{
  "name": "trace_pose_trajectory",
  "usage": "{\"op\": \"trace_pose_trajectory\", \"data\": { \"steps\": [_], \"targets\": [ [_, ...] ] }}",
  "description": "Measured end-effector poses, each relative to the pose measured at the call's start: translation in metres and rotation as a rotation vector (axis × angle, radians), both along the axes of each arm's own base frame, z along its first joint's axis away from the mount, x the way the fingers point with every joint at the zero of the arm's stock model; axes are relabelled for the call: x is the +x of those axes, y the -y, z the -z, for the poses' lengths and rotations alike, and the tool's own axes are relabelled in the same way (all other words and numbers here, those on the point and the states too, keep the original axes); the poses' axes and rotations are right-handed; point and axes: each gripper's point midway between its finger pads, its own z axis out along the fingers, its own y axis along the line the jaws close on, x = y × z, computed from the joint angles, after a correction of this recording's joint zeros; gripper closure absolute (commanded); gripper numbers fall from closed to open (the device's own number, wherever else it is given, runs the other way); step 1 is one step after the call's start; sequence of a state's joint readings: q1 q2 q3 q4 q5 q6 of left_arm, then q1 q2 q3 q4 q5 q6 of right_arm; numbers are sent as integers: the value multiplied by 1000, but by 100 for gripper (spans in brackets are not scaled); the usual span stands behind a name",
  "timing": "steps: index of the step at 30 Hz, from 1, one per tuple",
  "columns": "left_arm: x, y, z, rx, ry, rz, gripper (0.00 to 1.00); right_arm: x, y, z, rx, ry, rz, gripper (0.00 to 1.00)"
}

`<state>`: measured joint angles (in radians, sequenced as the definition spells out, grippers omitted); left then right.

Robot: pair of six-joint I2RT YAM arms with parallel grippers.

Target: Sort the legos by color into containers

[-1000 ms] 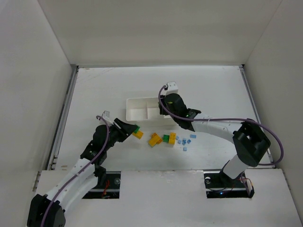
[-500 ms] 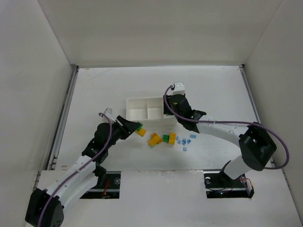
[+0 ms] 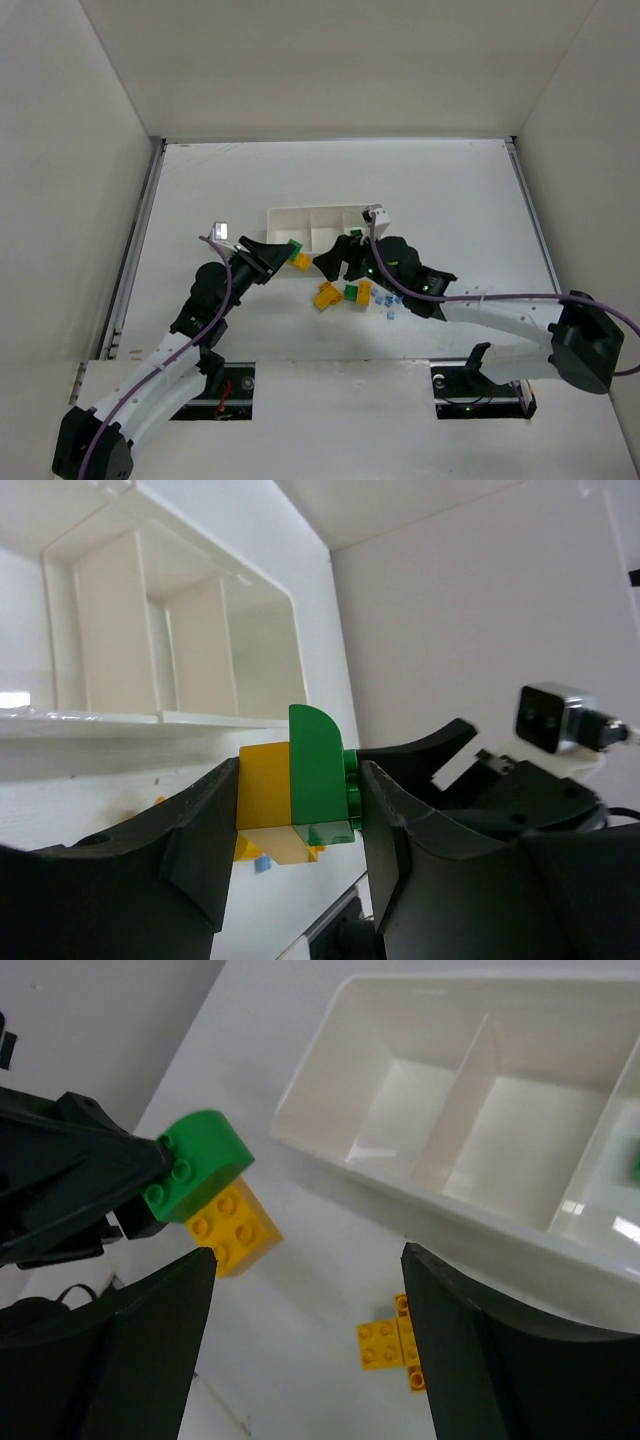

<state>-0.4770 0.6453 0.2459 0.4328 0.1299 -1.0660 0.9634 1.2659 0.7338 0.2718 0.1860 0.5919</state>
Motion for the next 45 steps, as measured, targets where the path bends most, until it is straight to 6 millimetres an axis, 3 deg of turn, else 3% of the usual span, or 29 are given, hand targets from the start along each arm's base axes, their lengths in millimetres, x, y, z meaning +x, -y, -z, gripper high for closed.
{"op": "trace_pose_trajectory", "data": {
  "steps": [7, 15, 24, 32, 39, 45],
  "targets": [
    [0, 3, -13, -53, 21, -1, 83, -17, -9, -2, 85, -18, -70, 21],
    [-6, 17, 4, -13, -90, 68, 83, -29, -16, -14, 44, 96, -193, 22],
    [-21, 33, 1, 16, -160, 177, 83, -31, -24, -10, -50, 179, -273, 23],
    [-31, 40, 17, 39, -235, 236, 83, -30, -33, -6, -82, 187, -303, 26],
    [-33, 41, 17, 38, -242, 251, 82, -33, -40, 5, -106, 167, -324, 24],
    [-34, 42, 17, 37, -243, 255, 82, -33, -40, 7, -110, 163, -325, 36]
  ]
}}
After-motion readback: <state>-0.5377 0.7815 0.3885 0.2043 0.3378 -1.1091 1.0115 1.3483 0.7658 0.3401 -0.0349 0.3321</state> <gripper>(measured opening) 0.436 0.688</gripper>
